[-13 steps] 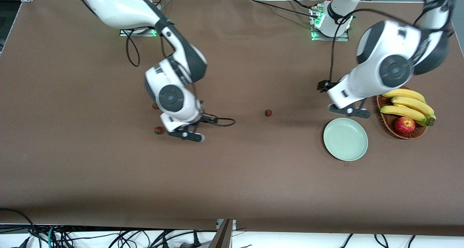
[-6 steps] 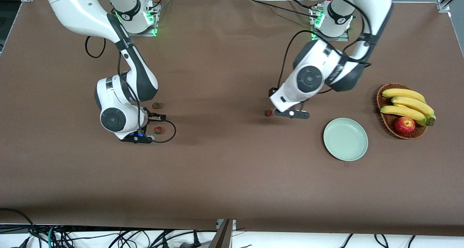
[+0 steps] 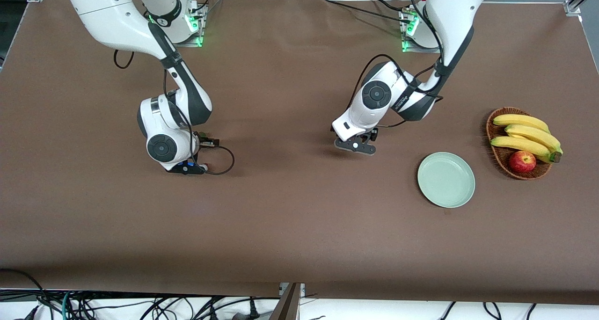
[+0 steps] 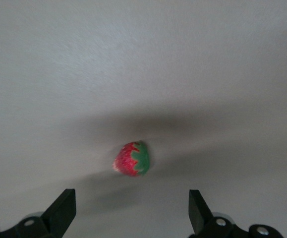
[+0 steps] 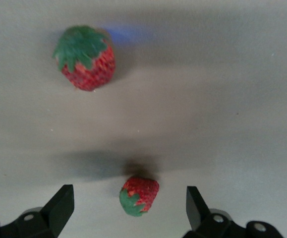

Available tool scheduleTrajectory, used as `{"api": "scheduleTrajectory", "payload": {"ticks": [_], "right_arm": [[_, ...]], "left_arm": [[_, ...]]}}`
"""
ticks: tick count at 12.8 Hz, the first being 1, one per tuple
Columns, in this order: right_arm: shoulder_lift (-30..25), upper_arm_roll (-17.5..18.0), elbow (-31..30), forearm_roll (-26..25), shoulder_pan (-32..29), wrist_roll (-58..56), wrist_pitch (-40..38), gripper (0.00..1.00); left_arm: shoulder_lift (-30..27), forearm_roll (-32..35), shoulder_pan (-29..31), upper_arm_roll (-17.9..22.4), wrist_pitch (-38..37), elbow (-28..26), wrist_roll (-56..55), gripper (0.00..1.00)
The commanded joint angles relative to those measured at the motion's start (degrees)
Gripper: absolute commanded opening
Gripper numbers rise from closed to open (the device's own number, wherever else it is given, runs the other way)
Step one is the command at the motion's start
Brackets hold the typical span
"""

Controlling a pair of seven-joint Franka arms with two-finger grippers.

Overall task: Collect all strawberries into plate
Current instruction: 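Grasp the released strawberry with the left gripper while the right gripper reaches another, then carry the strawberry onto the plate with the left gripper while the right lifts another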

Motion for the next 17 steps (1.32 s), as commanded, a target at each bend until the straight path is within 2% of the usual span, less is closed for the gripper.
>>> {"api": "scheduleTrajectory", "payload": {"ticks": [1, 3, 4, 5, 6, 7, 8, 9, 10, 11, 12, 14, 16, 17], "right_arm": [[-2.18, 0.14, -2.96, -0.27, -0.08, -0.20, 0.27, 1.00], [-2.09, 0.14, -3.67, -0.27, -0.08, -0.20, 0.26, 0.99], [-2.09, 0.14, -3.76, -0.27, -0.08, -0.29, 0.26, 0.84], [-2.00, 0.23, -3.84, -0.27, -0.08, -0.29, 0.26, 0.68], [-1.92, 0.23, -4.02, -0.27, -0.16, -0.29, 0.53, 0.57], [-1.65, 0.23, -4.11, -0.27, -0.16, -0.29, 0.62, 0.53], [-1.48, 0.23, -4.11, -0.27, -0.16, -0.29, 0.53, 0.47], [-1.48, 0.23, -4.11, -0.27, -0.16, -0.29, 0.53, 0.31], [-1.48, 0.23, -4.11, -0.27, -0.16, -0.29, 0.44, 0.19], [-1.48, 0.23, -4.11, -0.27, -0.08, -0.29, 0.53, 0.08], [-1.56, 0.31, -4.02, -0.10, -0.16, -0.29, 0.44, 0.04], [-2.26, 0.84, -1.84, 0.51, -0.08, 0.24, 0.09, 0.03], [-2.27, 4.77, 0.62, 1.65, -0.08, 2.16, -0.44, 0.03], [-1.92, 5.93, 2.12, 2.53, 0.53, 5.65, 0.08, 0.03]], "left_arm": [[0.59, 6.19, -0.08, 0.30, 4.57, -0.62, 0.04, 1.00], [2.69, 8.86, 0.54, 0.21, 7.65, -0.79, 0.04, 1.00], [3.05, 8.86, 0.45, 0.30, 8.27, -0.71, 0.04, 1.00], [3.05, 8.94, 0.45, 0.30, 8.37, -0.71, 0.13, 0.95], [2.97, 8.95, 0.45, 0.30, 8.37, -0.71, 0.21, 0.74], [2.88, 8.95, 0.45, 0.30, 8.37, -0.71, 0.21, 0.45], [2.70, 8.95, 0.45, 0.30, 8.37, -0.71, 0.30, 0.29], [2.61, 9.03, 0.45, 0.30, 8.37, -0.62, 0.39, 0.13], [2.53, 9.03, 0.45, 0.39, 8.28, -0.36, 0.48, 0.03], [2.53, 9.38, 0.54, 0.39, 8.28, -0.27, 2.04, 0.00], [2.53, 10.26, 0.80, 0.48, 8.37, -0.27, 3.89, 0.00], [1.57, 10.44, 1.41, 0.39, 8.02, -0.36, 4.43, 0.00], [-1.59, 10.44, 2.20, 0.39, 6.01, -0.44, 5.48, 0.00], [-3.87, 10.53, 3.60, 0.13, 1.56, -0.18, 7.14, 0.00]]}}
